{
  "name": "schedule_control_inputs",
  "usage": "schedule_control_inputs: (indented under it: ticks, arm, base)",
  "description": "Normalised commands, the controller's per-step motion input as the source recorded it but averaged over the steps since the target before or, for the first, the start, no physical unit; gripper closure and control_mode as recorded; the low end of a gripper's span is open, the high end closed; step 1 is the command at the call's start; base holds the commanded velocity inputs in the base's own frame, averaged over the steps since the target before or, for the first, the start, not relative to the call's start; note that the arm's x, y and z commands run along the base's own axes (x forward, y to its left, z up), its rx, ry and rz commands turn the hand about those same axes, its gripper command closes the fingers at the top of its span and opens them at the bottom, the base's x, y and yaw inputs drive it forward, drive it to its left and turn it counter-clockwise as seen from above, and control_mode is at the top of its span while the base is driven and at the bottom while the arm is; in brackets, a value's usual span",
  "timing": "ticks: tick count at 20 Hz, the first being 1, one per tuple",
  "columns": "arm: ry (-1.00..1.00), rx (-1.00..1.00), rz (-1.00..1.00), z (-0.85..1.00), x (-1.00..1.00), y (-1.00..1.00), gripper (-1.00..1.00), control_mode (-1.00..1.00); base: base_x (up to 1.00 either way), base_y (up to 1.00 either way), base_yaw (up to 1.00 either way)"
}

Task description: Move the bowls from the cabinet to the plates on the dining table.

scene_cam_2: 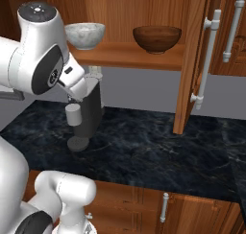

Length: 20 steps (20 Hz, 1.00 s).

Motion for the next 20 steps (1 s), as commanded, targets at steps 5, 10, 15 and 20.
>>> schedule_control_inputs:
  ticks: [5, 10, 15, 20]
  arm:
    - [0.0, 0.09, 0.0, 0.12, 0.35, 0.0, -1.0, -1.0]
    - [0.0, 0.05, 0.0, 0.06, 0.26, 0.0, -1.0, -1.0]
    - [0.0, 0.02, 0.0, 0.18, 0.11, 0.02, -1.0, -1.0]
    - [0.0, 0.03, 0.0, 0.26, 0.01, 0.0, -1.0, -1.0]
  base:
    - [0.0, 0.0, 0.0]
    - [0.0, 0.0, 0.0]
    - [0.0, 0.0, 0.0]
    - [0.0, 0.0, 0.0]
